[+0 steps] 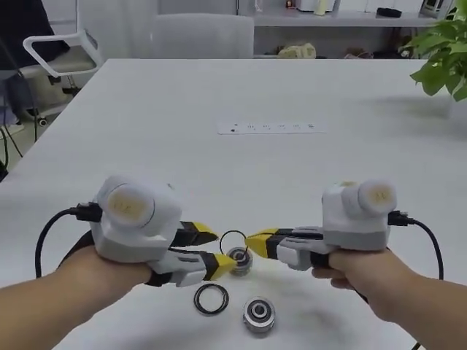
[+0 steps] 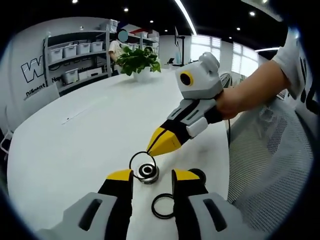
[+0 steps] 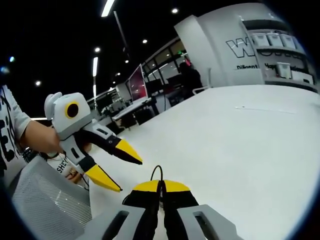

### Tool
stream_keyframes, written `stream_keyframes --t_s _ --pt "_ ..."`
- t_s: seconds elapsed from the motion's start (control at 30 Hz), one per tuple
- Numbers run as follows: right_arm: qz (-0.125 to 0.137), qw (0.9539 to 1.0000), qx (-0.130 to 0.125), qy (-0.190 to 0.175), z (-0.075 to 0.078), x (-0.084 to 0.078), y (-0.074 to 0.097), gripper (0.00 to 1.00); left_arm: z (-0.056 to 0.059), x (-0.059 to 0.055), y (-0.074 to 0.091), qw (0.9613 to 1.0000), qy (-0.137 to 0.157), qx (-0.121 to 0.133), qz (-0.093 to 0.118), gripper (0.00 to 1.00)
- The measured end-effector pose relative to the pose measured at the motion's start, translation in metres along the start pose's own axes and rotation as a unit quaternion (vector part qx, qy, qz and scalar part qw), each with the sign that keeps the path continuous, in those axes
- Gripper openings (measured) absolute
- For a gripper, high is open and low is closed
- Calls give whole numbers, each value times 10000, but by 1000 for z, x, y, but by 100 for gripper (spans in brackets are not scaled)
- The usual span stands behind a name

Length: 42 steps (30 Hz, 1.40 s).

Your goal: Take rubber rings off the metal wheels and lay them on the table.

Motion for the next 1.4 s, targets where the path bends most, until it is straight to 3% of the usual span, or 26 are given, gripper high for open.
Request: stream_keyframes --t_s 0.57,0.93,1.4 --pt "58 9998 201 -19 -13 5 -3 0 4 6 35 9991 194 168 332 38" --pt "27 9994 339 -97 -22 5 -6 0 7 -2 53 9988 199 282 360 43" --pt "-171 9981 532 -278 -31 -3 -9 0 18 -7 63 9989 62 275 366 49"
Point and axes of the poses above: the centre of the closed fingertips' face, and the gripper's own axes: y roughly backward along the fingers, z roughly to its right, x roughly out of its top, the point moved 7 cm from there along y, roughly backward along the fingers, and after that the axes turned 6 degrees about z, right-handed, at the moved point
